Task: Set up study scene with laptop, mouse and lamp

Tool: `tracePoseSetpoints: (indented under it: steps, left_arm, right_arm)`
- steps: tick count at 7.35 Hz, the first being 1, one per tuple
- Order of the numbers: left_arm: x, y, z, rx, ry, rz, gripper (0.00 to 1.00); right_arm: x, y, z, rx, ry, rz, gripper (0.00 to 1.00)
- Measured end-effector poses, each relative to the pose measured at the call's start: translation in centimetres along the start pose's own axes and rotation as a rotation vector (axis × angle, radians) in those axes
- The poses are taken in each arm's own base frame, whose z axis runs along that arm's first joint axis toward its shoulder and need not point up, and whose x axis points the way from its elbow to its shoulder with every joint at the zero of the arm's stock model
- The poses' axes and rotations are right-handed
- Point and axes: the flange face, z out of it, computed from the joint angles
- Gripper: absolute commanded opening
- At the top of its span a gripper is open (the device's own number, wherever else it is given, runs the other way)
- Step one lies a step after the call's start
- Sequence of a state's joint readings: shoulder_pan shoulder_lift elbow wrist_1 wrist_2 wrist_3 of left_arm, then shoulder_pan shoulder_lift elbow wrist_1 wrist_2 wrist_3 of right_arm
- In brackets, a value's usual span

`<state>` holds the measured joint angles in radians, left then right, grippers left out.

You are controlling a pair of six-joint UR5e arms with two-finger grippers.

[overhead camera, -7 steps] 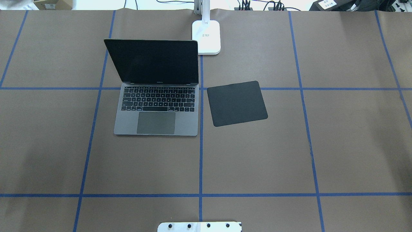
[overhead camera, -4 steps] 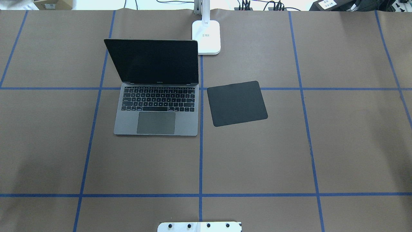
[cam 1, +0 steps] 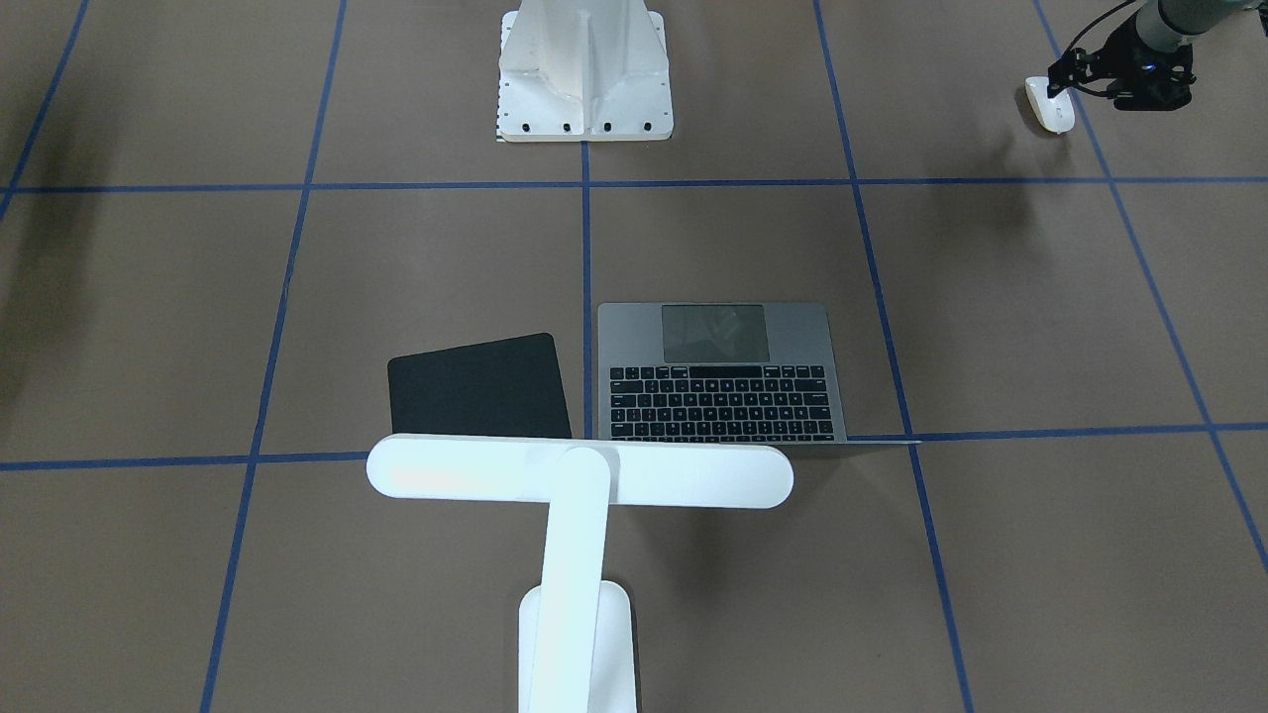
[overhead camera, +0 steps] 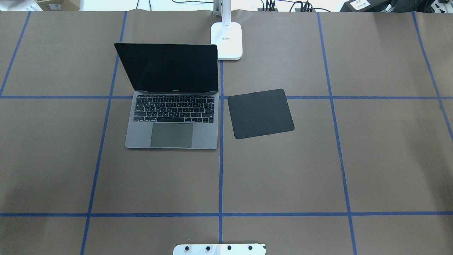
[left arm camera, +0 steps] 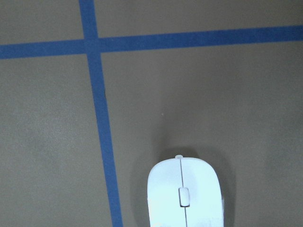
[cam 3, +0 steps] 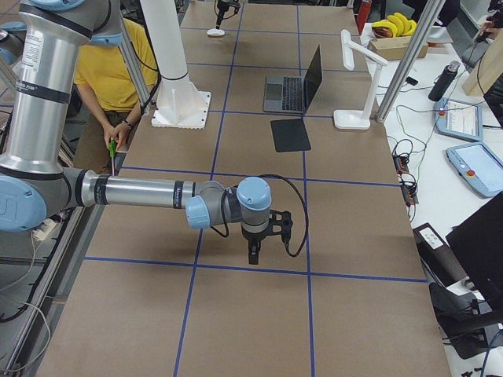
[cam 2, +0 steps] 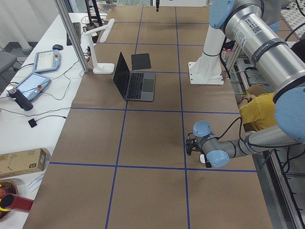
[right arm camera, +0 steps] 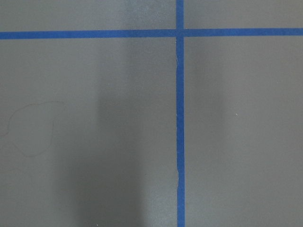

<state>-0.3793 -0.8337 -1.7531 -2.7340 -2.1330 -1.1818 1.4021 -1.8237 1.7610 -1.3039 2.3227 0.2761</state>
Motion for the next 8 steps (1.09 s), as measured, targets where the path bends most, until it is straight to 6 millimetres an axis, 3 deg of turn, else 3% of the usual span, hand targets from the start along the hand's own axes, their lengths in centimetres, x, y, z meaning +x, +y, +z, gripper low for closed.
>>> tracePoseSetpoints:
  steps: [2, 6, 7, 8]
  left_arm:
    - [1.4, -0.2, 1.4, -0.027, 0.012, -0.006, 0.99]
    - [1.1, -0.2, 3.2, -0.061, -0.011, 0.000, 0.97]
    - [1.2, -0.4, 3.7, -0.065, -0.012, 0.005, 0.90]
    - [1.4, -0.5, 4.1, -0.069, -0.012, 0.010, 0.76]
  right_arm:
    - [-0.1, -0.2, 0.0, 0.002, 0.001, -0.002, 1.00]
    - [-0.2, -0.4, -0.1, 0.005, 0.003, -0.004, 1.00]
    - [-0.1, -0.4, -0.1, 0.006, 0.004, -0.004, 1.00]
    - [-0.1, -0.4, -0.1, 0.006, 0.005, -0.004, 1.00]
